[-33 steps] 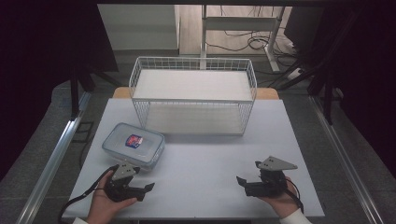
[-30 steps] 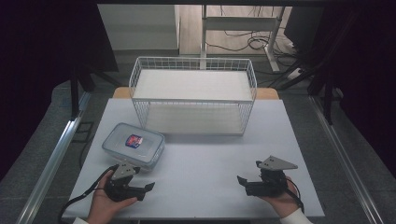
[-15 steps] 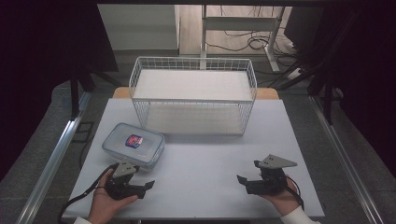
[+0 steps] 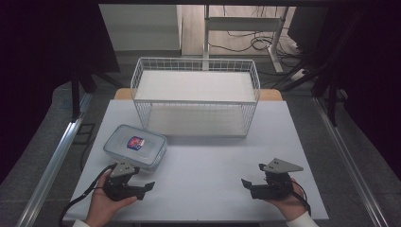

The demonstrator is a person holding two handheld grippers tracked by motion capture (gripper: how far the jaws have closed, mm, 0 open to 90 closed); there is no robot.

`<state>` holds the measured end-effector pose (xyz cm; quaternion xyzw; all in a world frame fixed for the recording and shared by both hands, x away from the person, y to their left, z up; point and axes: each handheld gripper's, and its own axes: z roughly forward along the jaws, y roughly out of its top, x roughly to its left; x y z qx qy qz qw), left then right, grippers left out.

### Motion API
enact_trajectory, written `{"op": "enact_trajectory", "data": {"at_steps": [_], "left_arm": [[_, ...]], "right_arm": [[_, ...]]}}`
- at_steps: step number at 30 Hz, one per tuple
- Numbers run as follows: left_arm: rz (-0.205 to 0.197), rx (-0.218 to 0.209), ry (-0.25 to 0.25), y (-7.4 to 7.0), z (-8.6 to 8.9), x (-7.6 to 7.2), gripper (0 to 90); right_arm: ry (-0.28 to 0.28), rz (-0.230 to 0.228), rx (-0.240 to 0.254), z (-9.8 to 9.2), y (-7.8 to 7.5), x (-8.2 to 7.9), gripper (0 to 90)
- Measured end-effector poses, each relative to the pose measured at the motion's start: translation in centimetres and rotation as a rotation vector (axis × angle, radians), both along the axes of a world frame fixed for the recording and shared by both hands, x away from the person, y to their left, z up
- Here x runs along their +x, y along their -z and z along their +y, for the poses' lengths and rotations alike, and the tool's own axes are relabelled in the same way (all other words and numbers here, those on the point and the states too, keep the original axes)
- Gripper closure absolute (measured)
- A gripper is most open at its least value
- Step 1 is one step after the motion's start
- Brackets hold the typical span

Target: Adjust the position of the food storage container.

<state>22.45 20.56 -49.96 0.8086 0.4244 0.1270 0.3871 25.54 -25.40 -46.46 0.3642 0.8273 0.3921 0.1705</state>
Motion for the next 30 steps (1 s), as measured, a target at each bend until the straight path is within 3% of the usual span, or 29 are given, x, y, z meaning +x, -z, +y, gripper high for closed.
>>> {"op": "enact_trajectory", "data": {"at_steps": [4,7,10,13,15,21,24,30], "left_arm": [[-0.008,-0.020,-0.014,-0.7,0.5,0.2,21.5],[-0.045,-0.001,-0.025,-1.6,0.9,0.2,22.2],[-0.055,-0.024,-0.024,-2.2,1.0,0.2,22.5],[-0.059,-0.028,-0.022,-2.6,1.1,0.2,22.9],[-0.055,-0.040,-0.019,-3.2,1.4,0.6,23.5],[-0.051,-0.041,-0.027,-4.3,1.9,1.8,24.3],[-0.054,-0.050,-0.065,-5.0,2.7,2.9,24.1],[-0.069,-0.028,-0.090,-6.2,4.0,4.6,25.7]], "right_arm": [[0.004,0.011,0.002,0.0,0.1,0.1,15.7],[0.004,0.025,-0.004,0.2,0.3,0.2,15.8],[-0.001,0.031,-0.009,0.4,0.4,0.0,15.8],[-0.001,0.055,0.020,0.4,0.2,-0.1,15.8],[0.008,0.075,0.055,0.4,0.1,0.0,16.0],[0.014,0.082,0.028,0.5,0.5,0.1,16.0],[0.015,0.083,0.025,0.4,0.6,0.2,16.0],[0.017,0.081,0.012,0.4,0.7,0.2,16.1]]}}
